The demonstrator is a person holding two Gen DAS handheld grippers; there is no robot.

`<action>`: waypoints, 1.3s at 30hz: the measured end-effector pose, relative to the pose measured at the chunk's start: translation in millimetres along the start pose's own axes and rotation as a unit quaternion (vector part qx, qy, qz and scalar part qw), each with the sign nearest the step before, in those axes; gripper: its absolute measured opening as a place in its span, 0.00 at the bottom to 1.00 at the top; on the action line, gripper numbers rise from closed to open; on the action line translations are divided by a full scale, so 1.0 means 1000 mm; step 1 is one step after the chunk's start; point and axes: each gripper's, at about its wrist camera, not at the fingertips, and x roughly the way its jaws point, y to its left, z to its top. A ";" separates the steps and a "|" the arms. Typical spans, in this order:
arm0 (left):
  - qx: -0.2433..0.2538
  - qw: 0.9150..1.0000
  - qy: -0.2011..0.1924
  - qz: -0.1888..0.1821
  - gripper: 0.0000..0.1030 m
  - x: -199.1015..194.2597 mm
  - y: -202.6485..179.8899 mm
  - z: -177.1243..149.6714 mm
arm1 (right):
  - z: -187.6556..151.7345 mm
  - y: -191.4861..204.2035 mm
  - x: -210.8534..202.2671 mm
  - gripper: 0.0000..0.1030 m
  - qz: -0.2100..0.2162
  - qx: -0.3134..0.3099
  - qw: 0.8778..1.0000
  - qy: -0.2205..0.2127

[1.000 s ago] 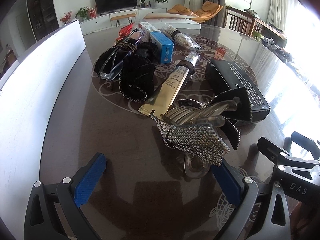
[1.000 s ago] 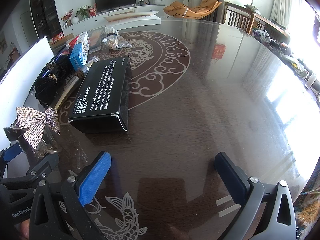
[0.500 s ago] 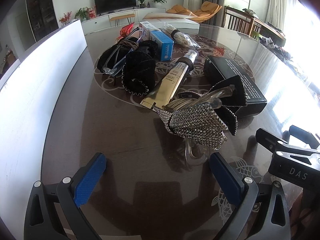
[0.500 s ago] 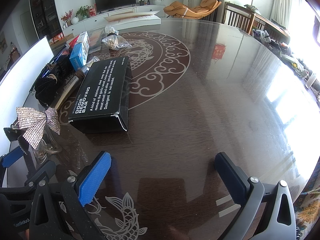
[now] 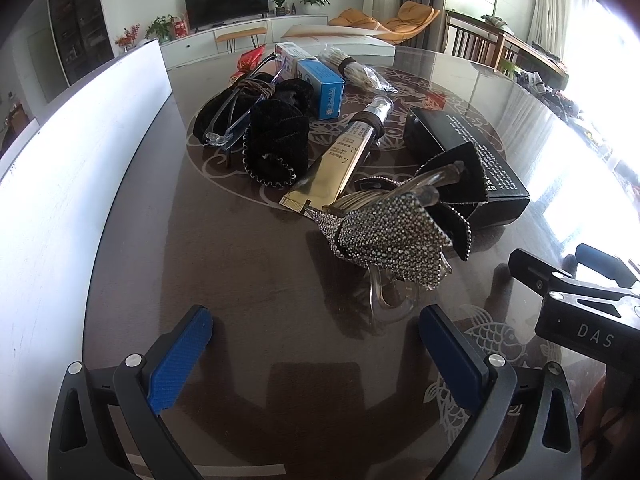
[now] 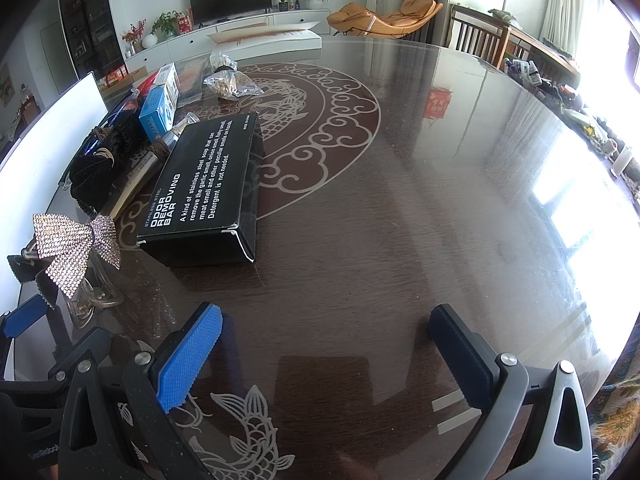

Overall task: Organize objects
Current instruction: 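Close the left gripper on the rhinestone handbag and lift it, then grasp the black odor removing bar box with the right gripper while the left holds the handbag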

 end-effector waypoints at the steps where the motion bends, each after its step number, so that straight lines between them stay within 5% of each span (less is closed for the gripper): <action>1: 0.000 1.000 0.000 0.000 1.00 0.000 0.000 0.000 | 0.000 0.000 0.000 1.00 0.000 0.000 1.000 0.000; 13: 0.005 1.000 0.025 -0.008 1.00 -0.003 0.006 -0.002 | 0.000 0.000 0.000 1.00 0.000 0.000 1.000 0.000; 23: -0.007 0.998 -0.023 -0.062 1.00 -0.028 0.007 0.029 | 0.000 0.000 0.000 1.00 0.000 0.000 1.000 0.000; 28: 0.029 0.998 -0.020 -0.043 1.00 -0.018 -0.016 0.045 | -0.001 0.000 0.000 1.00 0.000 0.000 1.000 0.000; 33: -0.019 1.000 -0.006 -0.023 1.00 0.002 -0.005 0.051 | -0.001 0.000 0.000 1.00 0.000 0.000 1.000 -0.001; 36: -0.054 0.997 0.013 -0.051 0.93 0.003 0.019 0.041 | 0.000 0.000 0.000 1.00 0.001 0.000 1.000 0.000; 39: -0.049 0.998 0.011 -0.029 0.93 -0.002 0.033 0.030 | 0.001 0.000 0.000 1.00 0.001 0.000 1.000 0.000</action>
